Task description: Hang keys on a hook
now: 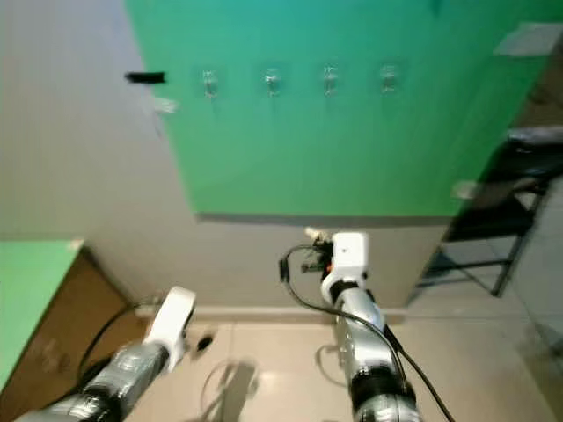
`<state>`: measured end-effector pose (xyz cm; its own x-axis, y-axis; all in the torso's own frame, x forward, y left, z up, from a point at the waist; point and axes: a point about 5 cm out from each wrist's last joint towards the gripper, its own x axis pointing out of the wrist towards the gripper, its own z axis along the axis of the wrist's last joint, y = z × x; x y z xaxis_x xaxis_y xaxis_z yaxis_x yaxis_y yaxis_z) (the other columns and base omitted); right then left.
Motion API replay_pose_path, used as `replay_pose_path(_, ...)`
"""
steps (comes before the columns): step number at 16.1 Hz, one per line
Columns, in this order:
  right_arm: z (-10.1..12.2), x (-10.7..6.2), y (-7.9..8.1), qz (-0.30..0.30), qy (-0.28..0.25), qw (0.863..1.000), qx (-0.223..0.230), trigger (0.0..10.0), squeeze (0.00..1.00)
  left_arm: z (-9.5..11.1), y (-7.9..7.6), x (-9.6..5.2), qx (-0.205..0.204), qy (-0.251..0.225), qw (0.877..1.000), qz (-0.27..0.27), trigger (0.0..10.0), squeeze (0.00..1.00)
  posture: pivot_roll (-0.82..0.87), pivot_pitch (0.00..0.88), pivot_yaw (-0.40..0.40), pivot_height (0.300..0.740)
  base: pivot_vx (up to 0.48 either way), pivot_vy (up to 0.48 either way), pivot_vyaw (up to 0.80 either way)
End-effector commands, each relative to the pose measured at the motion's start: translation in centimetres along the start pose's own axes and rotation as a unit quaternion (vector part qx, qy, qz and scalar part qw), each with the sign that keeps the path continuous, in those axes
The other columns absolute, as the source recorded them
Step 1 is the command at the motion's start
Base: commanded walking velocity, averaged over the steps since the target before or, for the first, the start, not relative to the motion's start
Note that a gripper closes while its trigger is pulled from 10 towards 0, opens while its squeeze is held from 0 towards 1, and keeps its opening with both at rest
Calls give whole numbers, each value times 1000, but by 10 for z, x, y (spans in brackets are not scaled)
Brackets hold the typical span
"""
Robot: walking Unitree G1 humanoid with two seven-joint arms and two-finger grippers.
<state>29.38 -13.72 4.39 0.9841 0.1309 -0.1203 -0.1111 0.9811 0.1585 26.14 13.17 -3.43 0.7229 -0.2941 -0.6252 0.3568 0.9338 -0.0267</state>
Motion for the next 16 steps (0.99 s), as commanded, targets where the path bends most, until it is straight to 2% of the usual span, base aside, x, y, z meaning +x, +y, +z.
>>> replay_pose_path(1, 37, 9, 11, -3, -80, 997, 17, 0, 0, 82, -9, 10, 8, -133, 991, -12, 10000, 0, -132, 0, 70, 740, 0, 0, 0)
replay_pose_path(3, 78, 18, 32, 34, -136, 990, 29, 0, 0, 120, -7, 5, -21, -224, 974, 11, 10000, 0, -136, 0, 73, 740, 0, 0, 0)
replay_pose_path(7, 110, 22, 51, 75, -166, 983, 25, 0, 0, 134, -12, 4, -18, -238, 971, -8, 10000, 0, -136, 0, 75, 740, 0, 0, 0)
replay_pose_path(10, 110, 18, 57, 92, -152, 984, 29, 0, 0, 131, -12, 2, -15, -235, 972, -4, 10000, 0, -130, 0, 70, 740, 0, 0, 0)
replay_pose_path(13, 106, 16, 56, 92, -138, 985, 46, 0, 0, 129, -6, -2, -18, -249, 968, -5, 10000, 0, -126, 0, 67, 740, 0, 0, 0)
replay_pose_path(14, 104, 12, 48, 72, -145, 987, 16, 0, 0, 134, 3, -10, 1, -283, 959, 30, 10000, 0, -126, 0, 65, 740, 0, 0, 0)
replay_pose_path(15, 99, 4, 39, 56, -147, 987, -40, 0, 0, 140, 10, -21, 33, -315, 947, 57, 10000, 0, -123, 0, 62, 740, 0, 0, 0)
replay_pose_path(16, 94, -3, 33, 45, -140, 988, -55, 0, 0, 141, 12, -29, 53, -332, 940, 63, 10000, 0, -120, 0, 64, 740, 0, 0, 0)
